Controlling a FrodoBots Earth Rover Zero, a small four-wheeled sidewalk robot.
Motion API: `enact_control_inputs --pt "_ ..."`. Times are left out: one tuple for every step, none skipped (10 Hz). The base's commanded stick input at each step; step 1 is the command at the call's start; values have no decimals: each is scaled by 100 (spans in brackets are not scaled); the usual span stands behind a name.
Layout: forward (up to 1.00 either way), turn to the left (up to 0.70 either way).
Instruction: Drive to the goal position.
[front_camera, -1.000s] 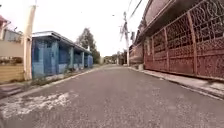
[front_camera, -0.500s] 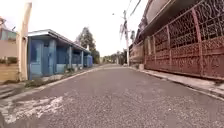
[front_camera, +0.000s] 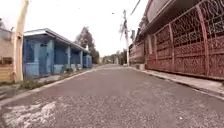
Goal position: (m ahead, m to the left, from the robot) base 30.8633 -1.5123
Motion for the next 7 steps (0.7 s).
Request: enact_control_inputs --pt "50 0" --pt "50 0" --pt "50 0" --pt "50 0" --pt "50 0" --pt "50 0" --pt "50 0"
